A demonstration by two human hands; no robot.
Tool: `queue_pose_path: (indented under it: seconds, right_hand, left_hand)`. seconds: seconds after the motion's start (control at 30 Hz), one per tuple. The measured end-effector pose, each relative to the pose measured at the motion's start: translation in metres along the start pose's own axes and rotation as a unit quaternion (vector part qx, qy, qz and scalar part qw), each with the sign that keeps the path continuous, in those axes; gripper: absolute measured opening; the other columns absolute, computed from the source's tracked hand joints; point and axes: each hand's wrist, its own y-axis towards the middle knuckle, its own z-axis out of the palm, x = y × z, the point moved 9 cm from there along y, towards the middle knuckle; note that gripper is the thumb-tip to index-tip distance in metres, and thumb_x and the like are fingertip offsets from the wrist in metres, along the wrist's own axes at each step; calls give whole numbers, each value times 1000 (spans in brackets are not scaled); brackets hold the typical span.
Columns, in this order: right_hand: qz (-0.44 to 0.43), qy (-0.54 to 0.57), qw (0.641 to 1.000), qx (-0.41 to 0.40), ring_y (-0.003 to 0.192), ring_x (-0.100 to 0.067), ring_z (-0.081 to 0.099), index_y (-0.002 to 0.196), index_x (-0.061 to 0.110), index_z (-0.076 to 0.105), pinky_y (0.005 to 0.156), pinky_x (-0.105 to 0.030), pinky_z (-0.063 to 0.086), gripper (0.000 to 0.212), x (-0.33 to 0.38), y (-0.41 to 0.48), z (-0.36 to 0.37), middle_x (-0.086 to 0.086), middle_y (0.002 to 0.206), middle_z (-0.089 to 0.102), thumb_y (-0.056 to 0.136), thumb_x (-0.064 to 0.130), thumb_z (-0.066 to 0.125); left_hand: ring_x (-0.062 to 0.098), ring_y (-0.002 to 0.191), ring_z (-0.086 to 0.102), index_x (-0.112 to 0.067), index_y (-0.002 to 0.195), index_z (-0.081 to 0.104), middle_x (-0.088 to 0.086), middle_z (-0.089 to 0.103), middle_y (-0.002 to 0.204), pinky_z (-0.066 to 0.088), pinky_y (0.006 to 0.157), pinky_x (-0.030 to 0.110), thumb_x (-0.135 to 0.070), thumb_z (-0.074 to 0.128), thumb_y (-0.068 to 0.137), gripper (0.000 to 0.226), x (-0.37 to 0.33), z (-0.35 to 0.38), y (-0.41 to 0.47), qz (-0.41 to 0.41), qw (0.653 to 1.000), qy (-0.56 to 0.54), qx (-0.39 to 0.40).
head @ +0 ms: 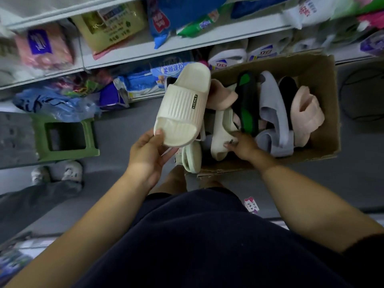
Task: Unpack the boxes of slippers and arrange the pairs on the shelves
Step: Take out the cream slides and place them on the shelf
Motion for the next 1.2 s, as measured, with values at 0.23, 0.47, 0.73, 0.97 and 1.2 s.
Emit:
queue_pose_path:
  seconds: [0.23,0.47,0.73,0.97,1.2]
  right_hand:
    - [-1,40,999,-34,99,-31,61,99,6,68,77,-29,38,19,5,-10,-13,-14,104,67,92,23,71]
    - [-24,129,976,-173,96,-17,57,109,3,68,77,-25,38,24,9,-103,-75,-2,102,63,98,24,63]
    - [-42,456,838,-297,98,-3,69,111,22,67,75,-14,53,14,30,-229,-155,9,103,75,100,27,60]
    - [-119,590,755,-262,108,-23,69,110,18,69,91,-41,57,27,101,-279,-179,-6,115,74,91,36,62]
    - [-137,559,779,-250,98,-15,72,110,15,69,84,-37,57,25,175,-309,-149,-1,104,77,100,35,57]
  left_hand:
    - [28,108,71,-10,110,65,12,72,119,61,81,37,-20,55,104,16,-1,-6,-7,11,1000,2,5]
    - [27,107,70,-11,126,55,10,68,120,60,78,34,-25,60,102,29,-26,4,-20,92,994,49,17]
    - [12,88,74,-26,134,52,-6,72,96,61,66,24,-22,60,102,33,-50,38,-65,272,938,202,70]
    - [5,85,64,-37,114,66,-19,69,94,50,71,20,-28,56,103,18,-56,57,-112,407,823,356,173]
    - [1,86,66,-39,109,66,-26,70,93,49,68,16,-33,63,98,14,-67,24,-150,434,792,370,219]
